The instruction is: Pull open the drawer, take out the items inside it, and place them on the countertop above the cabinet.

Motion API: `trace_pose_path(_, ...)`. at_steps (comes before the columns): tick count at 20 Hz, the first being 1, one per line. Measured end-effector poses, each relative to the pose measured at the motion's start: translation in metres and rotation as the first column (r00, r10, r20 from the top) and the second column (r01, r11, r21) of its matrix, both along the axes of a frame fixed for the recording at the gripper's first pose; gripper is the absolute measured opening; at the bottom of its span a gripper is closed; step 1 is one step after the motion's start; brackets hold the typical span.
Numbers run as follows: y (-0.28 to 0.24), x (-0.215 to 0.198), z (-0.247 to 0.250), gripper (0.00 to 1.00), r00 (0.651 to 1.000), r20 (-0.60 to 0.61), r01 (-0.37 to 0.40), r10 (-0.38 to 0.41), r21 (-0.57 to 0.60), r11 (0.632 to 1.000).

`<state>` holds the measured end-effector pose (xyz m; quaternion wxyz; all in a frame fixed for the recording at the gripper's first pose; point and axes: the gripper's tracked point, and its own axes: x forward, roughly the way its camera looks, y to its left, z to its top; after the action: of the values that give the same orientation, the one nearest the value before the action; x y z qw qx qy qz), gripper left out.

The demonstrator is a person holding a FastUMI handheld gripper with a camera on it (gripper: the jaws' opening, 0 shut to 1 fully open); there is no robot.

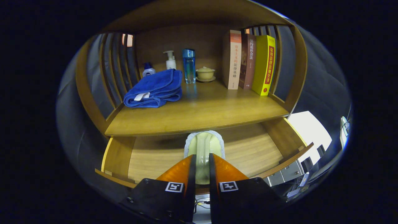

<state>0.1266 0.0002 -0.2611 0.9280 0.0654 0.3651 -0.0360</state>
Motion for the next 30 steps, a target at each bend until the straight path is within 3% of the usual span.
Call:
trace_pose_path(5, 0.001, -0.017, -0.009, 0.24, 0.998, 0.041, -0.034, 0.038, -0.102, 0.994)
trace_pose_path(9, 0.004, -0.022, 0.009, 0.24, 0.988, 0.154, -0.01, 0.022, -0.078, 0.997)
trace_pose_path(13, -0.002, -0.014, 0.03, 0.24, 0.976, 0.216, -0.01, 0.031, -0.095, 0.995)
trace_pose_path(17, -0.009, 0.018, 0.064, 0.24, 0.967, 0.252, -0.006, 0.032, -0.103, 0.995)
trace_pose_path(22, -0.02, 0.087, 0.074, 0.24, 0.977, 0.205, -0.029, 0.056, -0.13, 0.991)
trace_pose_path(28, -0.02, 0.14, 0.023, 0.24, 0.994, 0.018, -0.106, 0.108, -0.105, 0.989)
trace_pose_path(30, -0.014, 0.153, 0.02, 0.24, 0.993, 0.017, -0.117, 0.119, -0.07, 0.991)
